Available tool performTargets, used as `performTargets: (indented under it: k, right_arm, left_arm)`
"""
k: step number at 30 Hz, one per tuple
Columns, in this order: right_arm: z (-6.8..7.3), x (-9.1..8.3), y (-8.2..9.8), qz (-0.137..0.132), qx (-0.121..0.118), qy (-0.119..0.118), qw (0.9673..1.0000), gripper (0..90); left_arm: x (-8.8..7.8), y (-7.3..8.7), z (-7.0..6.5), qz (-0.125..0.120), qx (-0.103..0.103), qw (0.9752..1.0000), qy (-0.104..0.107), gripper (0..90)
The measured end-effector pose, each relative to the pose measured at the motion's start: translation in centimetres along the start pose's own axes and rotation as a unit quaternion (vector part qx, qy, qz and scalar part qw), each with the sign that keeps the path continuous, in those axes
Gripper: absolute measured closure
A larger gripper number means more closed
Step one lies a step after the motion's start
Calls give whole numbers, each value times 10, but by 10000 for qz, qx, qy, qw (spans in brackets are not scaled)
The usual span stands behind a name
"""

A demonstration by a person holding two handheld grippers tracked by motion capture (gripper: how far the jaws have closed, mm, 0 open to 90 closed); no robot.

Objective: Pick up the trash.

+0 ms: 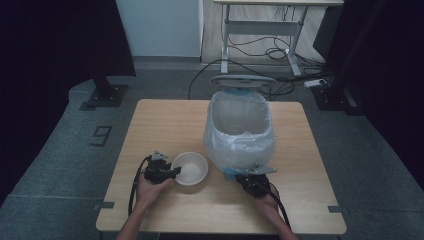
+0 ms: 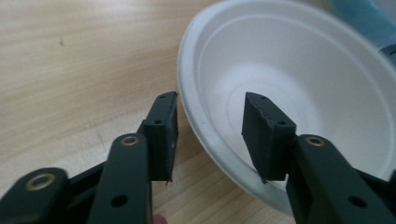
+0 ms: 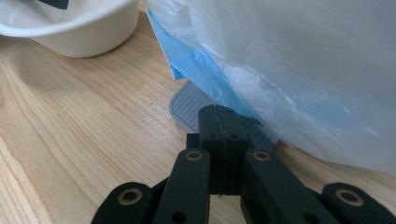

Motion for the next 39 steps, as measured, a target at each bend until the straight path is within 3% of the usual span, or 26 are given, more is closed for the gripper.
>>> performTargets:
  k: [7,14,29,39]
  right_arm:
    - [0,0,0,0,-3,2,10000,898]
    - [0,0,0,-1,-5,2,10000,898]
    - [0,0,0,0,-12,5,10000,898]
    - [0,0,0,-4,-6,2,10000,898]
  left_arm:
    - [1,2,2,34,-84,9999,103,702]
    - [-4,2,2,-136,-201,9987,445,785]
    - [-31,1,-5,-580,-113,9958,704,833]
    - [-58,-2,-10,-1051,-134,9906,866,833]
Point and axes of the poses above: each handheld gripper's, and its own axes: x roughly forward along the jaws, y roughly out of its underside, z roughly to its left, the point moved 2 cm from there along x, roughly forward along the jaws, and after that the axes turned 13 degrees about y, right-handed, at the moved point
